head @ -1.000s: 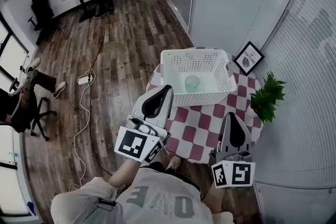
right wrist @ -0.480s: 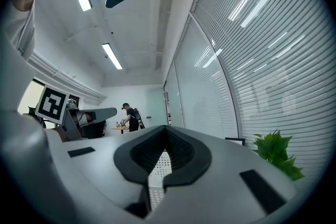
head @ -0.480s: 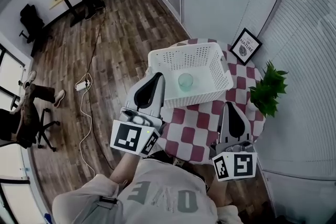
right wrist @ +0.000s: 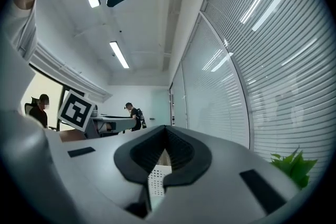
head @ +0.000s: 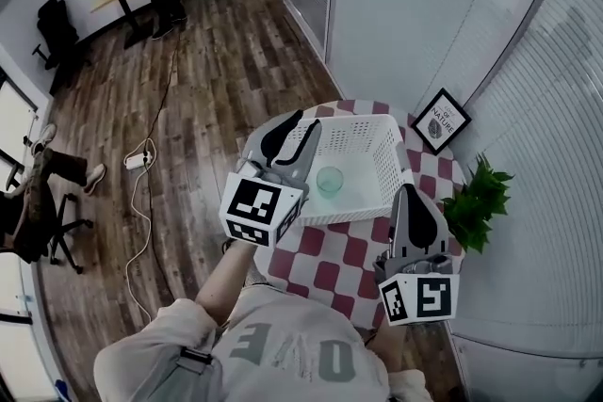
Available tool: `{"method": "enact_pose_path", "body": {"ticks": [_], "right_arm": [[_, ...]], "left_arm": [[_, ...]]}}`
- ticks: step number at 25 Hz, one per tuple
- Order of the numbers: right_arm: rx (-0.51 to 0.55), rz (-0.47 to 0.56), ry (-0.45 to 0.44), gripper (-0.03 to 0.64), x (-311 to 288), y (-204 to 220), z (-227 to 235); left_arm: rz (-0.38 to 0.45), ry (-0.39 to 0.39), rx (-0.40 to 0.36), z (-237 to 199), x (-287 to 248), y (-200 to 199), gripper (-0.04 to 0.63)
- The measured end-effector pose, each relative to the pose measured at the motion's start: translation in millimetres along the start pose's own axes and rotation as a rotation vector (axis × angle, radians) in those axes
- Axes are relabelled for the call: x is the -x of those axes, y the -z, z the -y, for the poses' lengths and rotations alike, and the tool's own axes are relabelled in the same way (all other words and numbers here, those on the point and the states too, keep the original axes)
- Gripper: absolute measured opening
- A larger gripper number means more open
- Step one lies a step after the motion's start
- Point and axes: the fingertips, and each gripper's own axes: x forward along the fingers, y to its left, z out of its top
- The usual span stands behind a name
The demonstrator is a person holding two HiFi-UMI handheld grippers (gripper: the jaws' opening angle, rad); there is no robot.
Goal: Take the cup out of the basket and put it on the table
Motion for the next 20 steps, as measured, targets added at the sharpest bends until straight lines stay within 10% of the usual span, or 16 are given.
{"method": "enact_pose_path", "body": {"ticks": [3,12,20], "right_arm": [[0.012,-0.009,-0.025,0.011,-13.4,2.6,-0.2],[-0.021,-0.087,-0.003,0.011,-21.9,29.6,8.8],[-0.012,-0.13,0.012,0.011,-26.7,37.3,12.0]], "left_arm": [[-0.1,0.05,0.003,-1.8,-32.4,22.9,0.224],[-0.709,0.429,0.062,37.5,-109.2,196.5,0.235],[-1.18,0.563,-0.163,49.1,-96.2,335.4,0.235]]}}
